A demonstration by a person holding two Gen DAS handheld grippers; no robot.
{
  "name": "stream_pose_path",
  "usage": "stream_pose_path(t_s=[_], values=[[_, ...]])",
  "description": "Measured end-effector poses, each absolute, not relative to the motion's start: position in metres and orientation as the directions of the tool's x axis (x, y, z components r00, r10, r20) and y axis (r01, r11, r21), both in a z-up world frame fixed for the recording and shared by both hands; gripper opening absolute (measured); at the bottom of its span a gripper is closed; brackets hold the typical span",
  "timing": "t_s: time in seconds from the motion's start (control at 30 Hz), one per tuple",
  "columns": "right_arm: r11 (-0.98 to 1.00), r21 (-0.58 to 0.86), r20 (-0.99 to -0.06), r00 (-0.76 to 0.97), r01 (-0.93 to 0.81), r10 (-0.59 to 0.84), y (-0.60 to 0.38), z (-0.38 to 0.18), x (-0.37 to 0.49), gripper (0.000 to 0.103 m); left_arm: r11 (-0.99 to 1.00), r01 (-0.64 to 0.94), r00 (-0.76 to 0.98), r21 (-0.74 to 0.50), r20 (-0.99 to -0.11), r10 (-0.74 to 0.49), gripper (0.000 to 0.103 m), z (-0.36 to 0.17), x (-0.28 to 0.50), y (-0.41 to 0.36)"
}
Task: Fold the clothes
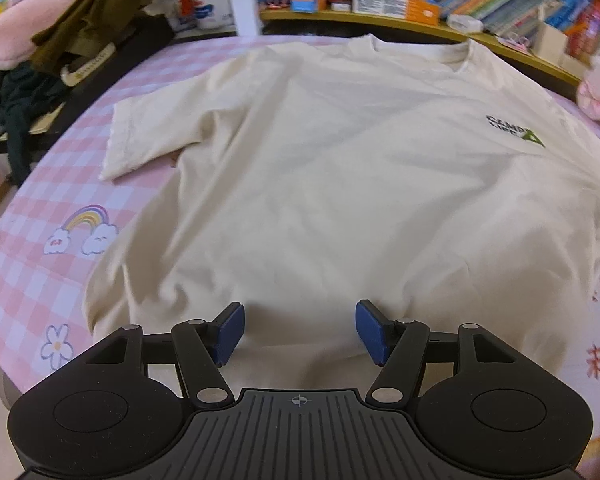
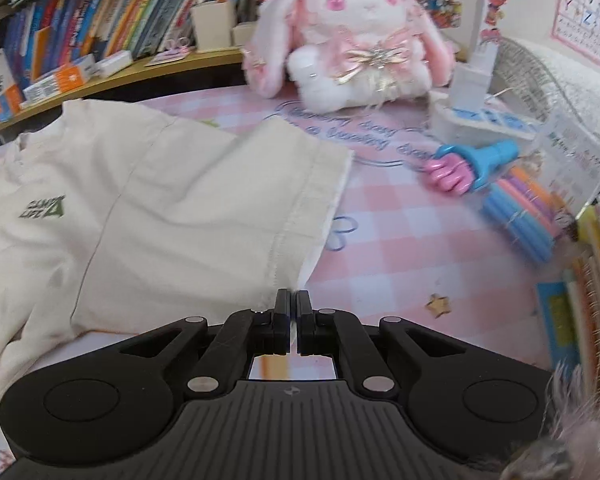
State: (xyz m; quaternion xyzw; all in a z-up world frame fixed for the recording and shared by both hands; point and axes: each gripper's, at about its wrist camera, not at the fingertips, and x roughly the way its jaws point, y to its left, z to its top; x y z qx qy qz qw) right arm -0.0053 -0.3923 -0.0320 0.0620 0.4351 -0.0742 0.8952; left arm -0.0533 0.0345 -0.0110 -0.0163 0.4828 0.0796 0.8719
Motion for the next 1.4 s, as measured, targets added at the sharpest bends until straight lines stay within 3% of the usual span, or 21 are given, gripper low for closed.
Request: stream_pose_path(t_s=[0.27, 0.4, 0.53, 0.7, 0.8, 1.03, 1.07, 1.17, 1.2, 1.3, 1.4], values=[[0.972, -0.038, -0.762, 0.623, 0.230, -0.177, -0.406, -0.037, 0.018, 0.003, 0.992, -0.126, 0.571, 0.011, -0.817, 0.081, 0.063, 0.014, -0.053, 0.060], [0.928, -0.108, -0.743, 0.591, 0.358, -0.315, -0.429, -0.040, 0.023, 0.002, 0.985, -0.171, 0.591, 0.018, -0.798, 0.117, 0.063, 0.023, -0.041, 0.098], [0.919, -0.037, -0.758, 0.588, 0.393, -0.282, -0.433, -0.031, 0.013, 0.004, 0.967, -0.252, 0.575, 0.028, -0.799, 0.173, 0.063, 0.017, -0.025, 0.146], [0.917, 0.048, -0.763, 0.607, 0.396, -0.222, -0.402, -0.017, -0.011, 0.011, 0.897, -0.416, 0.558, -0.148, -0.820, 0.124, 0.063, -0.002, -0.003, 0.221], [0.917, 0.073, -0.770, 0.607, 0.392, -0.198, -0.353, -0.010, -0.025, 0.022, 0.851, -0.463, 0.561, -0.250, -0.825, 0.062, 0.061, -0.016, 0.011, 0.257], [0.928, 0.135, -0.793, 0.599, 0.348, -0.109, -0.230, -0.005, -0.064, 0.033, 0.848, -0.425, 0.599, -0.317, -0.801, 0.002, 0.058, -0.027, 0.039, 0.286], [0.926, 0.151, -0.796, 0.598, 0.347, -0.094, -0.215, -0.005, -0.069, 0.034, 0.860, -0.409, 0.599, -0.305, -0.801, 0.001, 0.055, -0.028, 0.044, 0.284], [0.910, 0.193, -0.809, 0.584, 0.367, -0.064, -0.182, -0.008, -0.084, 0.036, 0.889, -0.365, 0.599, -0.275, -0.801, -0.002, 0.017, -0.030, 0.055, 0.281], [0.907, 0.199, -0.814, 0.578, 0.372, -0.059, -0.175, -0.010, -0.088, 0.036, 0.895, -0.353, 0.599, -0.272, -0.801, -0.008, 0.010, -0.031, 0.058, 0.282], [0.897, 0.213, -0.827, 0.561, 0.387, -0.046, -0.154, -0.016, -0.100, 0.037, 0.905, -0.335, 0.627, -0.262, -0.779, 0.006, 0.003, -0.030, 0.065, 0.293], [0.909, 0.167, -0.826, 0.557, 0.381, -0.081, -0.142, -0.017, -0.102, 0.037, 0.933, -0.308, 0.686, -0.187, -0.723, 0.081, 0.003, -0.018, 0.082, 0.307]])
